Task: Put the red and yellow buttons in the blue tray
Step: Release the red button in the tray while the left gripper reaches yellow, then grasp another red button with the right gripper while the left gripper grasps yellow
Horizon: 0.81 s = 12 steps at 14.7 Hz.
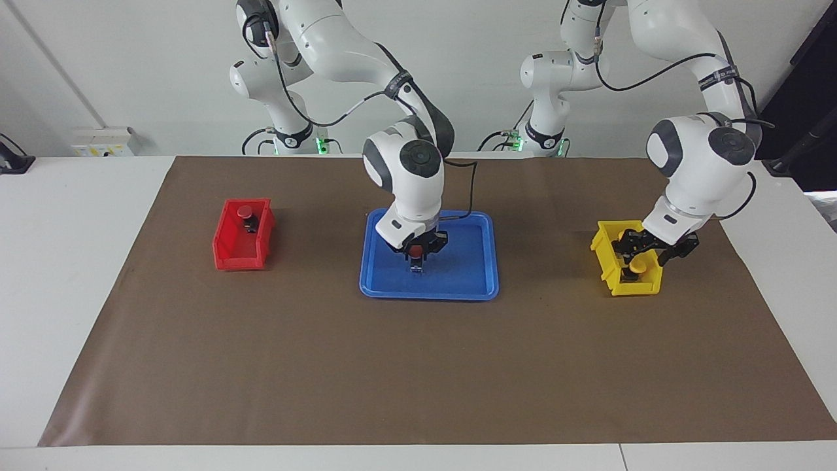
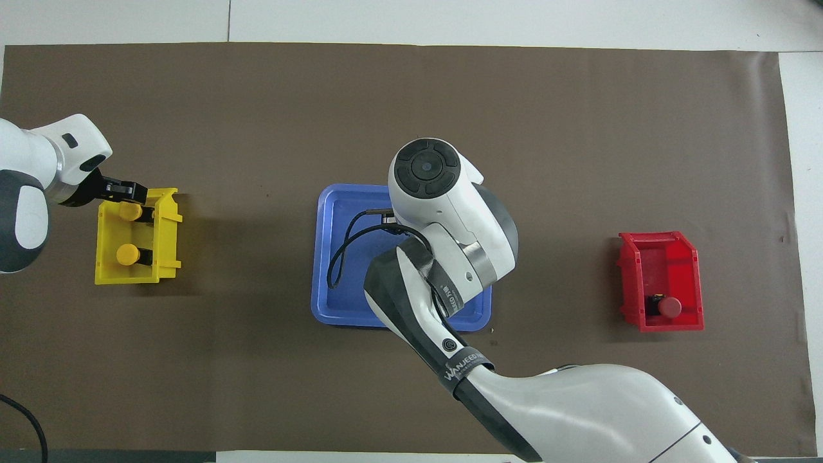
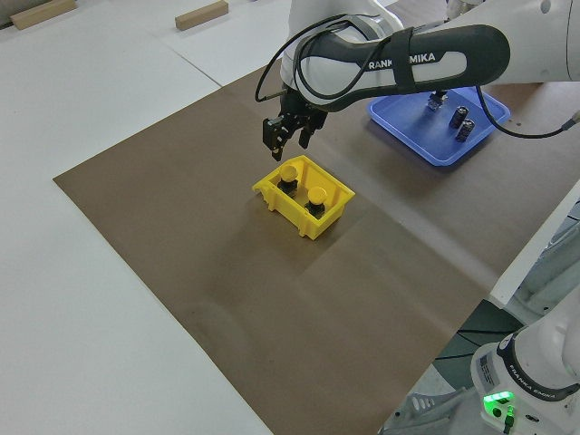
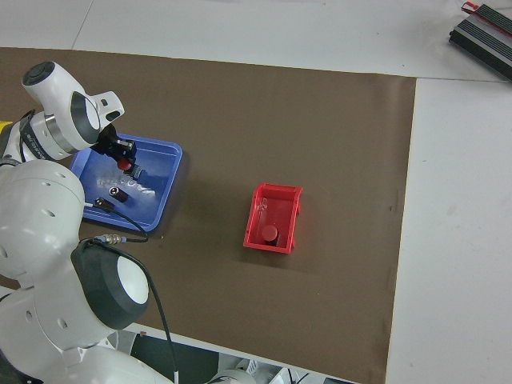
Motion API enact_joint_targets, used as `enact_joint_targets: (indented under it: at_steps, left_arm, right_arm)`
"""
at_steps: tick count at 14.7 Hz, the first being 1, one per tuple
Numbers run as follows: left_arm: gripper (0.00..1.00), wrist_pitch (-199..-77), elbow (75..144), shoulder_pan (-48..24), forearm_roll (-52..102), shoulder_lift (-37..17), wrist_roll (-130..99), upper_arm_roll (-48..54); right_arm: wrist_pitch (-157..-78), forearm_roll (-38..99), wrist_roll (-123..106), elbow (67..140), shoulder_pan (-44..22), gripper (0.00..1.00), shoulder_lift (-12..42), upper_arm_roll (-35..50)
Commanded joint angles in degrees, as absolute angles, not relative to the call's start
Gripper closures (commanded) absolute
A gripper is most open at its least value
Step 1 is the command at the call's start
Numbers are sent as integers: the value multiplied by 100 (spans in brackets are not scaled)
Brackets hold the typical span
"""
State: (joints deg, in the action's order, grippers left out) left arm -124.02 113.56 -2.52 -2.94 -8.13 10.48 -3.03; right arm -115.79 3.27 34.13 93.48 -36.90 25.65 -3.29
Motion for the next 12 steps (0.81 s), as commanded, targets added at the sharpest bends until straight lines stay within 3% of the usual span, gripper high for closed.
enact_joint_targets:
  at_steps: [1, 4, 6, 8, 12]
  left_arm:
    - [43, -12498, 11338, -141, -255, -861, 1028, -290]
    - [44, -12507, 11373, -70, -10, -853, 1037, -290]
    - [44, -12507, 11452, -62, 26, -896, 1020, -290]
    - [44, -12507, 11487, -53, 35, -905, 1028, -299]
    - [44, -12524, 11715, -18, 35, -844, 1028, -299]
  right_arm:
    - [-11690, 255, 3463, 9502, -3683, 39, 2391, -343]
    - [-11218, 202, 3367, 9072, -3499, 37, 2251, -474]
    - [-10865, 158, 2807, 9210, -3026, 37, 1726, -501]
    - [-10487, 167, 1790, 9936, -2359, 37, 901, -501]
    - [-10756, 167, 241, 11939, -1127, 37, -813, -501]
